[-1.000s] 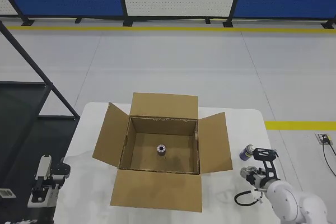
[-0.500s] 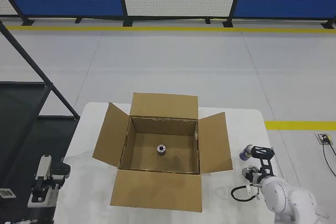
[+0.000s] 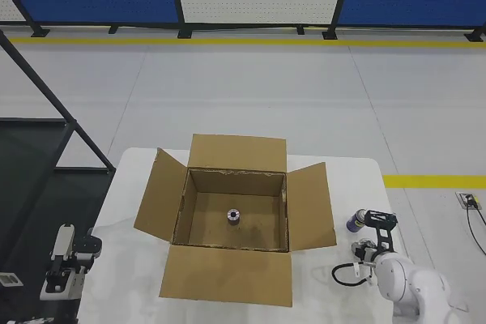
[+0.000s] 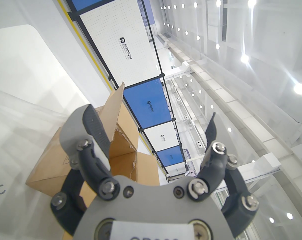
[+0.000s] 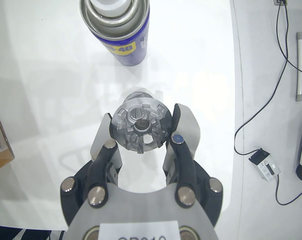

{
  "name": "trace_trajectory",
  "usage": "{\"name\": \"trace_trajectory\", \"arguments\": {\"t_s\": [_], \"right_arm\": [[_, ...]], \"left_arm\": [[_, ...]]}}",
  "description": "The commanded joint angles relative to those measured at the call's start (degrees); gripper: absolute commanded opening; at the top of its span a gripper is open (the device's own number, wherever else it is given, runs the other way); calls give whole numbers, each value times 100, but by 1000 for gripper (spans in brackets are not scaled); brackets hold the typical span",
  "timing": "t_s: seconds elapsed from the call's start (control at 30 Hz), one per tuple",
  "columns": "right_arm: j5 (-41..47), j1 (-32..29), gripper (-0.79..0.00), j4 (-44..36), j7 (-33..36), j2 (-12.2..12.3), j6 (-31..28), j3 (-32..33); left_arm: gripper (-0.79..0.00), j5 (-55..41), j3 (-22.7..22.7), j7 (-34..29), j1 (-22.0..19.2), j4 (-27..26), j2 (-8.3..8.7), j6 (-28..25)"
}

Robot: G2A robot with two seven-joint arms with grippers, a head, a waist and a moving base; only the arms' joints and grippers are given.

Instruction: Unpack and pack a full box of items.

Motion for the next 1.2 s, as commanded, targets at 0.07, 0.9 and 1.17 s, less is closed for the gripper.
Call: {"name": "trace_trajectory", "arguments": {"t_s": [0.07, 0.9, 1.17], "right_arm": [[10, 49, -723, 95, -8, -3, 35, -24], [309, 71, -351, 98, -230, 8, 82, 61], [282, 101, -308, 66, -180, 20, 70, 49]], "left_arm": [[0, 0, 0, 0, 0, 0, 0, 0], [0, 0, 0, 0, 0, 0, 0, 0], [0, 0, 0, 0, 0, 0, 0, 0]]}}
